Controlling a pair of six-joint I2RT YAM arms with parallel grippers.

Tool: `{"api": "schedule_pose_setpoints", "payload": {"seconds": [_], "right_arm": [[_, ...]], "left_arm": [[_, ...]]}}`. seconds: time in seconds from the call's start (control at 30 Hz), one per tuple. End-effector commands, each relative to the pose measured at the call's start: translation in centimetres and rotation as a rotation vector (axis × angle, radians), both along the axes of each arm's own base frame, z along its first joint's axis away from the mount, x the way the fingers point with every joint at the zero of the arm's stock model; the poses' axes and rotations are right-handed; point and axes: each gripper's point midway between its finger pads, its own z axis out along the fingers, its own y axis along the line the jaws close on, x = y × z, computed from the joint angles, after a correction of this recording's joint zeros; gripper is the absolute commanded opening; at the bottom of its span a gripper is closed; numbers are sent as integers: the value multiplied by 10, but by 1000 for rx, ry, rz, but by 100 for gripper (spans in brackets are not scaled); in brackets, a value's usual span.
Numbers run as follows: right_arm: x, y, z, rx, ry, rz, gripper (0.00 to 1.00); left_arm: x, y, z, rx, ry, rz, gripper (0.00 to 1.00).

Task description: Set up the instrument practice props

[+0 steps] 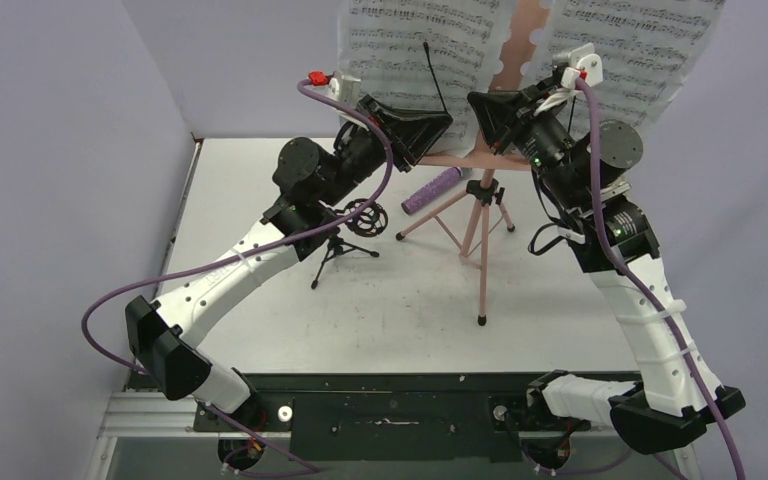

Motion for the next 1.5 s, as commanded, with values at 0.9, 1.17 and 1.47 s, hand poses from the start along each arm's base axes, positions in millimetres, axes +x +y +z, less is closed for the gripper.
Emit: {"api": "schedule_pose_setpoints", "payload": {"seconds": [0.9,1.17,1.47], "right_arm": [[-6,-11,14,25,-3,-45,5],[-6,-18,13,14,3,-79,5],[-8,-24,16,24,-6,-103,5]], "left_arm": [[-23,22,32,-64,-94,14,14],[-22,22,31,-67,-86,20,14],[-22,22,30,-68,-83,18,15]]}}
